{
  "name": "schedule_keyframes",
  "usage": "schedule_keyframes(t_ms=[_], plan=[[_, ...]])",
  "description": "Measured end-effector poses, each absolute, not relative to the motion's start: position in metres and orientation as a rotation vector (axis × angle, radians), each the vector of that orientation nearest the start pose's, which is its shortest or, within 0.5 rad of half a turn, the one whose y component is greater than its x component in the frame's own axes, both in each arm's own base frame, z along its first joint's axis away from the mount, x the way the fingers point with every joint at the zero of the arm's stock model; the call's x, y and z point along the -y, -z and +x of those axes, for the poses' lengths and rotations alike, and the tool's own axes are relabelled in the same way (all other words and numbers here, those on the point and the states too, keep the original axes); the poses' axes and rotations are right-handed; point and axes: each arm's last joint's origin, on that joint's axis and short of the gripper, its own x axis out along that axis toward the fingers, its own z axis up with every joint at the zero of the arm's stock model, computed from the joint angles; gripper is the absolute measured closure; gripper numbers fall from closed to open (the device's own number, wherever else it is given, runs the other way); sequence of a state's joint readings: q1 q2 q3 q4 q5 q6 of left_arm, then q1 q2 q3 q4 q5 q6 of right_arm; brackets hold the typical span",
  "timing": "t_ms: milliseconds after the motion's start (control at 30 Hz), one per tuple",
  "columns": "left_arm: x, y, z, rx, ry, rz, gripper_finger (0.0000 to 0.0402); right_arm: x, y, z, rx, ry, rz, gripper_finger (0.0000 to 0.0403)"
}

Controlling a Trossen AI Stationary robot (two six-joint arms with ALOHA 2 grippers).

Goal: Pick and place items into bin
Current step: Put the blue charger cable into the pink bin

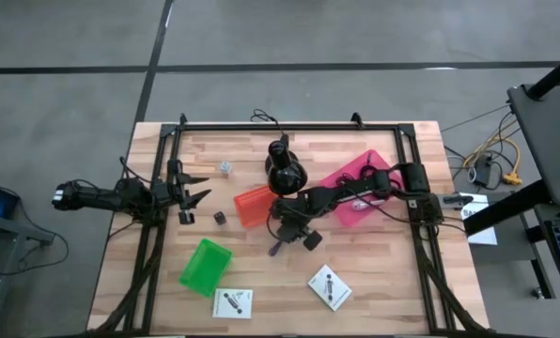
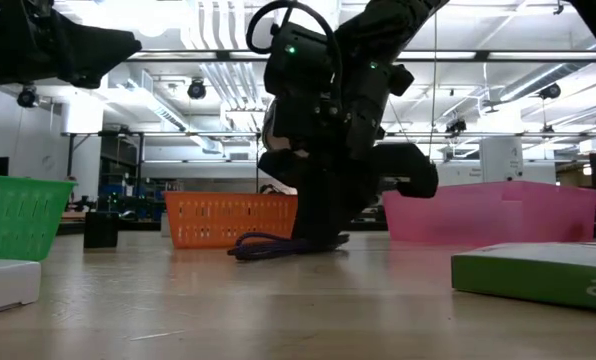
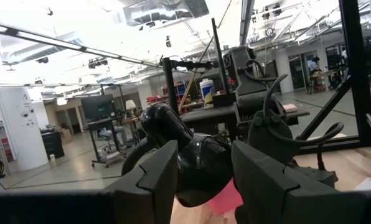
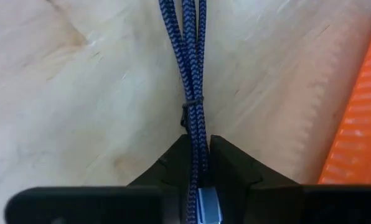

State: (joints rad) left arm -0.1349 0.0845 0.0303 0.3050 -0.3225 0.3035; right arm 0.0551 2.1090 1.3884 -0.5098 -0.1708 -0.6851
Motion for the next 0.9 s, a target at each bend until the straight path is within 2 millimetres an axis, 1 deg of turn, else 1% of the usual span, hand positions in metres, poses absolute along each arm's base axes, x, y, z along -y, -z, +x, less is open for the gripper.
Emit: schedule_keyframes(t_ms=[167, 333, 500, 633, 767, 900], plan=[[0.004, -0.196, 0.097, 0.214, -0.222, 0.244, 0.0265, -0.027, -0.122, 0.406, -1.163, -0.602, -0.489, 0.0377], [0.004, -0.196, 0.097, 0.214, -0.222, 0.244, 0.0265, -0.027, -0.122, 0.402, -1.202, -0.596, -0.469, 0.0382], [0.004, -0.196, 0.097, 0.214, -0.222, 0.244, 0.0265, -0.027, -0.131, 0.396, -1.226, -0.575, -0.447, 0.0383], [0.004, -0.196, 0.097, 0.214, -0.222, 0.244, 0.0265, -0.027, -0.144, 0.390, -1.250, -0.551, -0.410, 0.0383], [0.004, -0.196, 0.097, 0.214, -0.222, 0.244, 0.0265, -0.027, -0.167, 0.376, -1.294, -0.549, -0.380, 0.0384], [0.004, -0.196, 0.097, 0.214, -0.222, 0.244, 0.0265, -0.026, -0.191, 0.364, -1.317, -0.479, -0.291, 0.0384]])
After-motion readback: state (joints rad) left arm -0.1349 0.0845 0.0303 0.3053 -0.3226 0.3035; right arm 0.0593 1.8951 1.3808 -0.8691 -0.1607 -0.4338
